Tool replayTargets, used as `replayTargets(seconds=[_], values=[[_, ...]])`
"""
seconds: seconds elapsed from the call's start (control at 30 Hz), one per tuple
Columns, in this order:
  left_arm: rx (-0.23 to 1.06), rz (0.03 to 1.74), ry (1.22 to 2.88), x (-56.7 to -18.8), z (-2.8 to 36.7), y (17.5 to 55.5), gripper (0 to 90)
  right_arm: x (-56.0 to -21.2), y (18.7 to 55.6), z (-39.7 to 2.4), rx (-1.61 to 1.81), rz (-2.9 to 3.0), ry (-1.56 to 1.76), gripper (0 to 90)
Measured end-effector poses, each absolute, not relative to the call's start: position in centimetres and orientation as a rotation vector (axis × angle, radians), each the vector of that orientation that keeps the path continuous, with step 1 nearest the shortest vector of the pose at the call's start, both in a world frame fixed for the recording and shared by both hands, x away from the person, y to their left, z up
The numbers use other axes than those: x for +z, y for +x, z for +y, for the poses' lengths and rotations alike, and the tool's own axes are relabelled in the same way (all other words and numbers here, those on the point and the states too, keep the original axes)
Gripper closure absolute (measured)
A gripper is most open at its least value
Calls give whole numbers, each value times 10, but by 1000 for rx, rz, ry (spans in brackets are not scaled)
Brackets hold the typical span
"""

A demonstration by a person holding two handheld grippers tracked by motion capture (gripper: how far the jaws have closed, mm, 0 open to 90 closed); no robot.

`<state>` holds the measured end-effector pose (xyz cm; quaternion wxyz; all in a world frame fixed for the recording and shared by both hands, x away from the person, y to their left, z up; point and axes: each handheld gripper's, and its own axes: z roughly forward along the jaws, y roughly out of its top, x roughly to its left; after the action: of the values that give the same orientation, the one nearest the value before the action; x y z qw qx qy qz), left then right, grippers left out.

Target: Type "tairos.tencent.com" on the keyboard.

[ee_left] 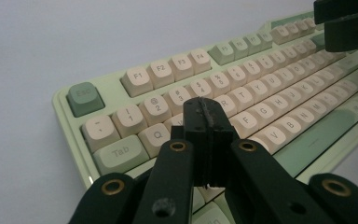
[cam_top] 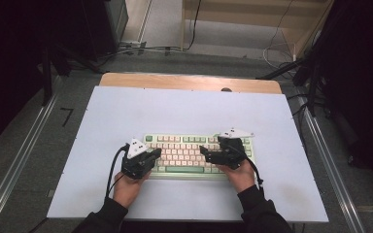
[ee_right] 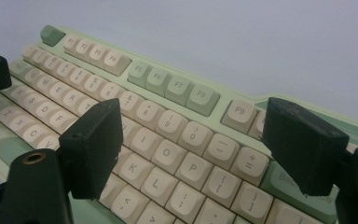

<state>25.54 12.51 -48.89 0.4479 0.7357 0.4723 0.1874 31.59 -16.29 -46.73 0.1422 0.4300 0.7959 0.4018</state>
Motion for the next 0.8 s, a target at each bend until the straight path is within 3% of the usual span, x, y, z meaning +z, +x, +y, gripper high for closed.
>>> replayTargets(seconds=[0.8], values=[[407, 1201, 1849, -495, 118, 263, 900, -469, 316, -160, 1138, 2311, 1237, 191]])
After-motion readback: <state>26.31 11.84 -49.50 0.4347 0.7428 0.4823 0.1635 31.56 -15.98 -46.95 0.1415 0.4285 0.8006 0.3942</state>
